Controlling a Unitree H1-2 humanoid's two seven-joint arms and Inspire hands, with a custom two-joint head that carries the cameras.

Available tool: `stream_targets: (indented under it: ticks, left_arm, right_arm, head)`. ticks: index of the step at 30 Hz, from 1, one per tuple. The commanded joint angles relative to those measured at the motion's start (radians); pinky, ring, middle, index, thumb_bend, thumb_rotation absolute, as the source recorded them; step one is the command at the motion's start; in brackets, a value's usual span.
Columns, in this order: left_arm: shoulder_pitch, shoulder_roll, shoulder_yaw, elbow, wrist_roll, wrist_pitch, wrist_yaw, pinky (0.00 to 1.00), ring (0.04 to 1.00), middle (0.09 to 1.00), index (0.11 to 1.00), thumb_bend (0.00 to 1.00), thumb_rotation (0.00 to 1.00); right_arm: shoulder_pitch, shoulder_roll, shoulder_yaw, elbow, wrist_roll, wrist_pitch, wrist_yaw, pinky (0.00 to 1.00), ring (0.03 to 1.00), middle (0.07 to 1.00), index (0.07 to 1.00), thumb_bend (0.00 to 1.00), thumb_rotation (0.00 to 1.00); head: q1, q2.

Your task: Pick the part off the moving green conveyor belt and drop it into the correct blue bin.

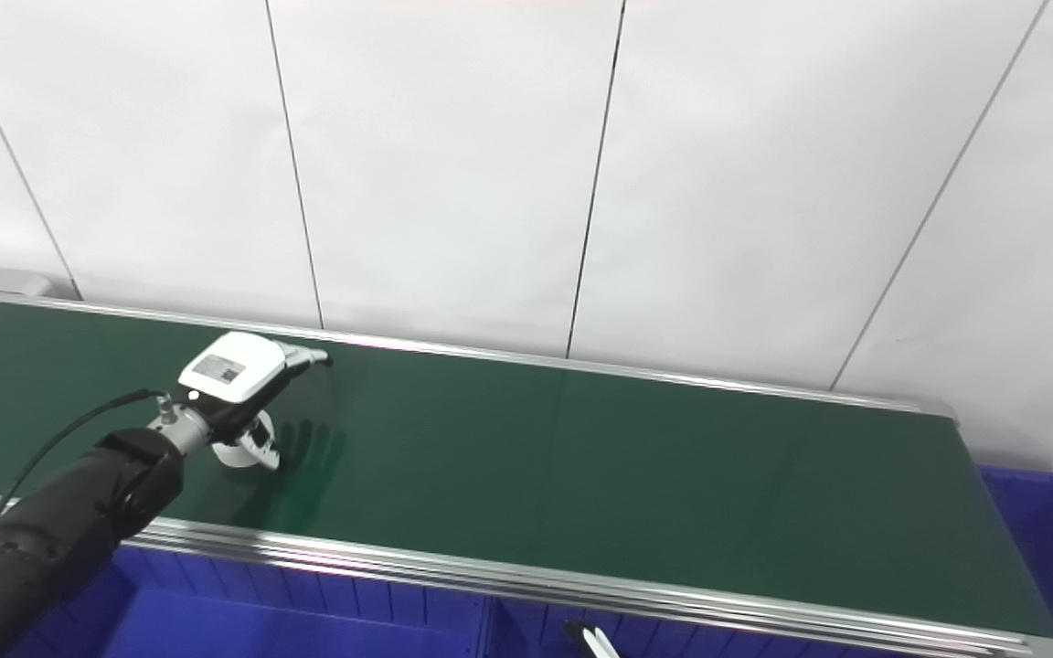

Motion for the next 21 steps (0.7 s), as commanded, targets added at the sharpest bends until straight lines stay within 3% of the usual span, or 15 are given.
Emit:
stream_targets:
  ticks: [1, 10, 14, 20, 21]
  left_arm:
    - [-0.064, 0.017, -0.001, -0.027, -0.015, 0.036, -0.02, 0.76, 0.833, 0.871, 0.879, 0.98, 0.19]
    - [-0.055, 0.036, -0.017, -0.21, -0.033, 0.252, -0.427, 0.58, 0.867, 0.94, 0.915, 0.9, 0.09]
    - [-0.058, 0.047, -0.036, -0.3, -0.024, 0.33, -0.622, 0.57, 0.892, 0.952, 0.927, 0.92, 0.03]
    - [-0.051, 0.049, -0.046, -0.375, -0.027, 0.364, -0.72, 0.54, 0.84, 0.901, 0.894, 0.83, 0.0]
    - [-0.05, 0.049, -0.045, -0.383, -0.03, 0.362, -0.728, 0.52, 0.793, 0.88, 0.876, 0.8, 0.0]
  right_arm:
    - [-0.002, -0.001, -0.012, -0.036, 0.009, -0.058, 0.002, 0.91, 0.96, 0.988, 0.967, 0.47, 1.0]
    - [0.006, 0.012, -0.033, -0.06, 0.012, -0.056, 0.024, 0.91, 0.954, 0.984, 0.963, 0.44, 1.0]
    - [0.009, 0.016, -0.041, -0.069, 0.012, -0.055, 0.029, 0.9, 0.951, 0.982, 0.96, 0.44, 1.0]
    - [0.009, 0.021, -0.051, -0.078, 0.016, -0.054, 0.041, 0.89, 0.943, 0.978, 0.957, 0.44, 1.0]
    - [0.009, 0.021, -0.053, -0.079, 0.016, -0.053, 0.043, 0.89, 0.942, 0.978, 0.957, 0.44, 1.0]
  head:
    - [0.001, 0.0]
    - [-0.005, 0.005]
    - [-0.006, 0.006]
    - [-0.008, 0.008]
    - [-0.008, 0.008]
